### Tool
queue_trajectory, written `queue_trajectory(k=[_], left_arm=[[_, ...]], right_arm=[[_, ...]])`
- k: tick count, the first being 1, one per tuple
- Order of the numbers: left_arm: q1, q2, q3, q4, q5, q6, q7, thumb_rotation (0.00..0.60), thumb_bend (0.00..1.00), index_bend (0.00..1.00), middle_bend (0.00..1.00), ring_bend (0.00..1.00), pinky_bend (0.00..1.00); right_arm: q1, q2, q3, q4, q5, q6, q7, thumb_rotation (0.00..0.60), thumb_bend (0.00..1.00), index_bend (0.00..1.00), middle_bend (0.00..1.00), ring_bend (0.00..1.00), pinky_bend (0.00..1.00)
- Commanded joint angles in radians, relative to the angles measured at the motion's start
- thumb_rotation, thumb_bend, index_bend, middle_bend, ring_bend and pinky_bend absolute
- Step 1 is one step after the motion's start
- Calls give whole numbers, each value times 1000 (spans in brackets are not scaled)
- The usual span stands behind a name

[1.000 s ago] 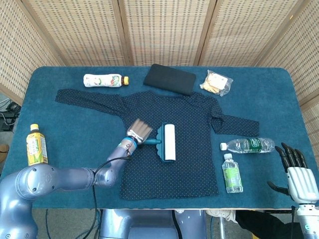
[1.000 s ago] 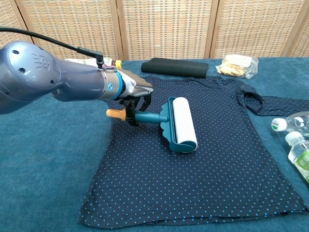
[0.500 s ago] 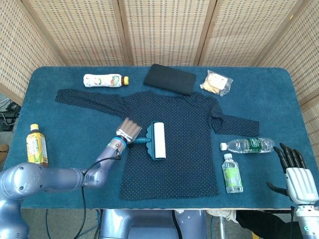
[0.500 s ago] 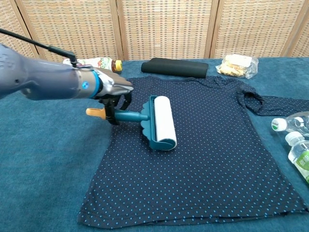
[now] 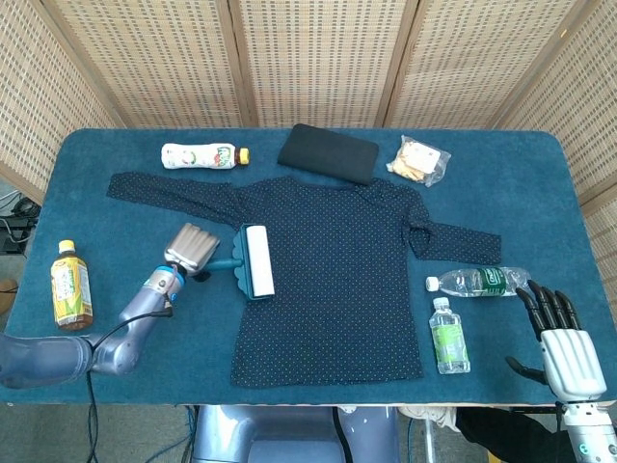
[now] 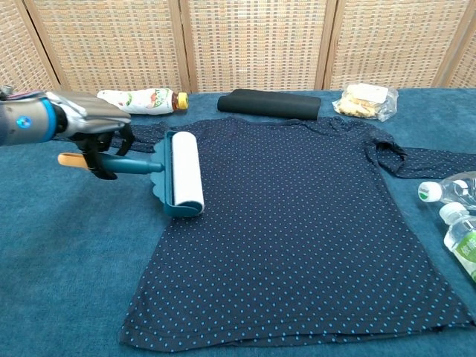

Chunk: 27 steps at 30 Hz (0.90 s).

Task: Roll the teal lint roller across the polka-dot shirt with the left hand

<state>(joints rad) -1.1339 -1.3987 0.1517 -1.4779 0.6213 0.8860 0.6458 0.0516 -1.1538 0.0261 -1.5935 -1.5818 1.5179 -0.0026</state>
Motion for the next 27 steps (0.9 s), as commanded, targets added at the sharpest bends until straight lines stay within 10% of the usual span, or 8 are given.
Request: queue_trajectory(k=[1,6,15,27], left_arm=[[75,43,13,3,101,32,-79,600,636,837,751,648,561],[130,55,10,30,159,37,-121,600,594,749,642,568,493],[187,38,-10,82,188,34,-126,600,239,127,0,1,11],[294,24,-95,78,301,157,-256,600,192,0,0,0,0]], right_arm=[[-3,-2,-6,-8,-12,7,-15,600,88,0,0,0,0],[-6,-5,-14,-16,-29,16,-31,600,88,0,0,0,0],[-9,-5,-15,-23,-40,26,-41,600,87,0,0,0,0],[-10,2,-12,-27,-39,30,-31,600,87,0,0,0,0]])
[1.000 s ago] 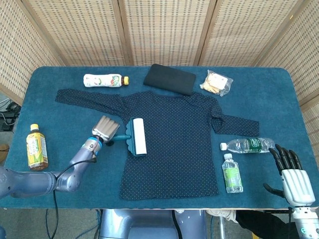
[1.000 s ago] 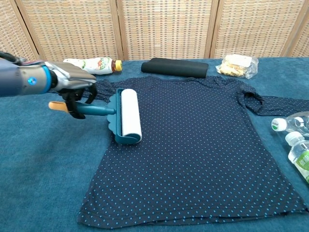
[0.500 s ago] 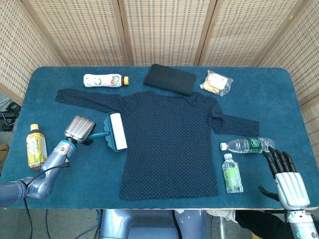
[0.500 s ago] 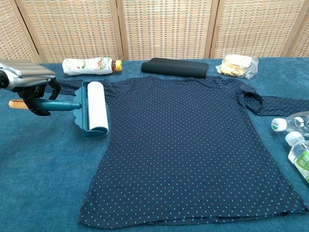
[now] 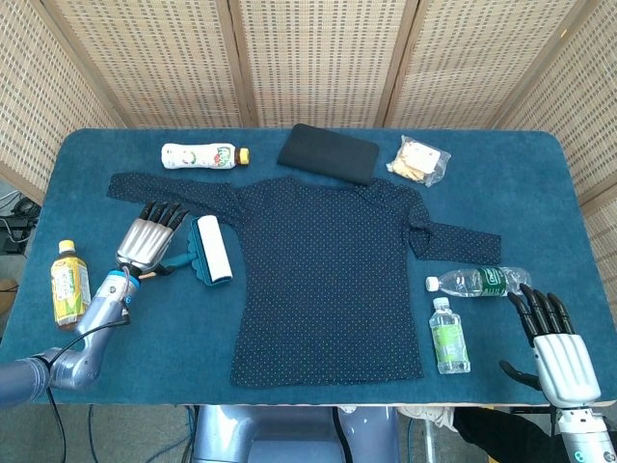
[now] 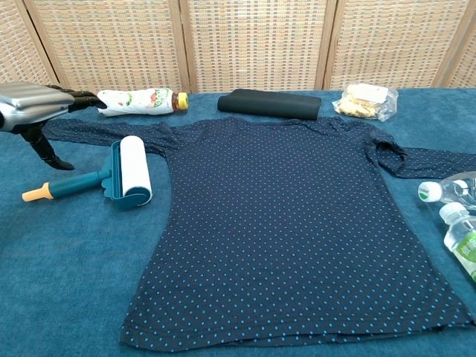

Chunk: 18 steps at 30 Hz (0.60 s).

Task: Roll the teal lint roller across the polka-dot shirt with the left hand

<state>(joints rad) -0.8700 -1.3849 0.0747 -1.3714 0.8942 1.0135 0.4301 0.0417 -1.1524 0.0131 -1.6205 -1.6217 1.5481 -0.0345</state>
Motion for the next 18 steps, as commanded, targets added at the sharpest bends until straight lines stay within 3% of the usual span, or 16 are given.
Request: queue_trajectory(k=[1,4,7,18], left_arm=[[48,16,-25,-47,46,56,-64,600,191,0,0,0,0],[131,35,-28,-113,128,180,-145,600,189,0,0,0,0],[230,46,4,-159,229,330,-203,600,184,0,0,0,0],[459,46,109,-192,387,568,-234,600,163,0,0,0,0]], right_arm=[[0,1,3,1,3,0,2,600,87,0,0,0,0],[0,3,9,6,13,2,8,600,88,0,0,0,0],[1,2,14,15,26,-3,11,600,88,0,0,0,0],[3,0,29,32,57,-12,10,600,88,0,0,0,0]])
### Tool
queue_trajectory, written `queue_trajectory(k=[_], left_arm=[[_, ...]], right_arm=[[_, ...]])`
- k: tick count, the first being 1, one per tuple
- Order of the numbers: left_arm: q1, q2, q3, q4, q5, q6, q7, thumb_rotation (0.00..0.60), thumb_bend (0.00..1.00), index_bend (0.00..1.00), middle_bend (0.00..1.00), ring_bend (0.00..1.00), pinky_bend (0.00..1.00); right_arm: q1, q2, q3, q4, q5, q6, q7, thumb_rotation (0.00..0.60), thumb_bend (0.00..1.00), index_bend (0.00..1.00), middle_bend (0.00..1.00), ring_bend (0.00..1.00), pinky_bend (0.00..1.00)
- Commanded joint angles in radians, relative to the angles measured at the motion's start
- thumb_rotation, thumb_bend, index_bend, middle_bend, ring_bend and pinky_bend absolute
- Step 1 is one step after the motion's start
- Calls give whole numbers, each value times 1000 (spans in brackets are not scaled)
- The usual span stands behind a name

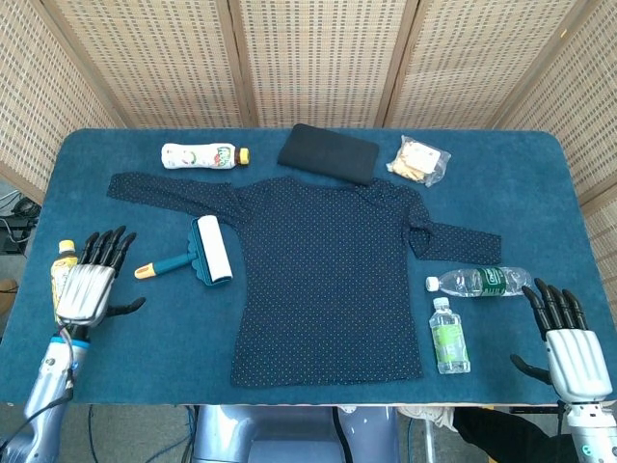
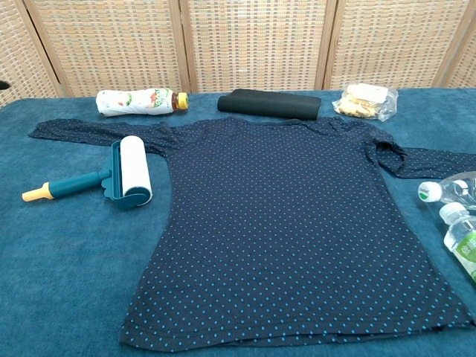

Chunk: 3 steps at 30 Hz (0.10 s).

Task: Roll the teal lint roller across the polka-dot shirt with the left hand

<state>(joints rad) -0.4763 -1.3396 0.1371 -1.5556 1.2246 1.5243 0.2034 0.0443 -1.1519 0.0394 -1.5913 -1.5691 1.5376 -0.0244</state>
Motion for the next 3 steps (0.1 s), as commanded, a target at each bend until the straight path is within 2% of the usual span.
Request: queue_trajectory(k=[1,3], left_arm=[[85,-1,54,-4,73,74,-3,600,162,0,0,0,0],[111,7,67,-3,103,90,7,600,162,0,0,0,0]], right_arm=[[1,-1,4,4,7,-2,0,600,88,0,0,0,0],[1,-1,9,4,11,1,0,600,88,0,0,0,0]])
